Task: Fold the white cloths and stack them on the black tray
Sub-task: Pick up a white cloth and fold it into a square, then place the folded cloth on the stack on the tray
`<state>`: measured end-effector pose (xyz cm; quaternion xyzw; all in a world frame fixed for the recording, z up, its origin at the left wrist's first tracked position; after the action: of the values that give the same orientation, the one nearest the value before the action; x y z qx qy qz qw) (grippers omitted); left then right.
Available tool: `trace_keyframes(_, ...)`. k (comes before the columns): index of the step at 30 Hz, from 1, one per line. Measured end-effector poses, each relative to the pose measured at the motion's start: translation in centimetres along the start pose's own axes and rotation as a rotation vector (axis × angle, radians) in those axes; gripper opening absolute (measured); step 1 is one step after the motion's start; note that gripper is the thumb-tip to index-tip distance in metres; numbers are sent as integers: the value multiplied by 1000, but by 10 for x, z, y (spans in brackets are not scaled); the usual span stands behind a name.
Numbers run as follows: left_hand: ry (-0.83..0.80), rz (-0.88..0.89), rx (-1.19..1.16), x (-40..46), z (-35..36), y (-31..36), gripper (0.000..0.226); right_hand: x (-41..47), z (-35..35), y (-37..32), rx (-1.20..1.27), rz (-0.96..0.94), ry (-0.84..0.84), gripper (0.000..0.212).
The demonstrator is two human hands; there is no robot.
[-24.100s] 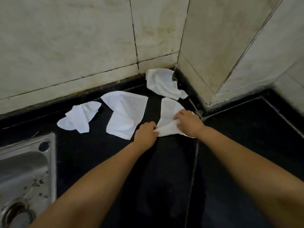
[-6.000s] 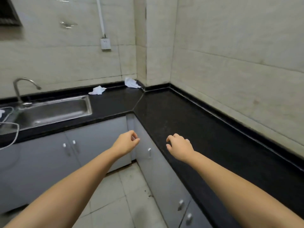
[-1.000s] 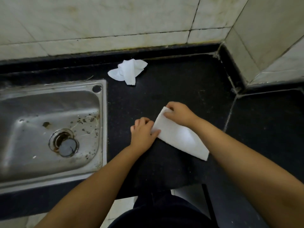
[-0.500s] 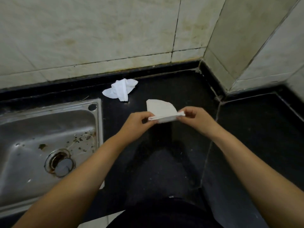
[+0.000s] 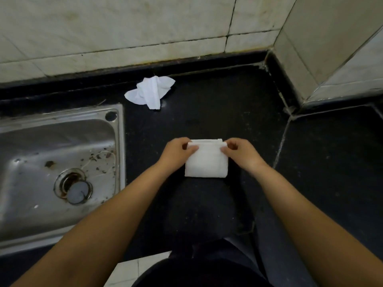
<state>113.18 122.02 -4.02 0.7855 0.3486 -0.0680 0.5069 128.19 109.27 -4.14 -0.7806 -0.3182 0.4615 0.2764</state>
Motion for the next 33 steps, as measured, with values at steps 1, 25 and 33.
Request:
trace_keyframes(1,17,-23,20,11,-2,0,20,9,-2,-2,-18,22,41,16)
trace_keyframes(25,-14,141,-185,-15,37,26,8,-74,2,17,464,227,239,1)
trace_keyframes(33,-561,253,-293,-91,171,104,40,-274,42,114,1110,108,674,16)
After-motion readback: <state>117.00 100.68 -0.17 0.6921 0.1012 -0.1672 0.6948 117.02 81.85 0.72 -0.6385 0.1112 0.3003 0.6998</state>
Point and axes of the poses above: each hand's wrist, its own x-axis towards the middle knuckle, its own z-axis out of the palm, y = z × x, the point moved 5 cm from there along x, towards the middle knuckle, and after that the axes turned 13 degrees about -y, right-handed, at the moved point
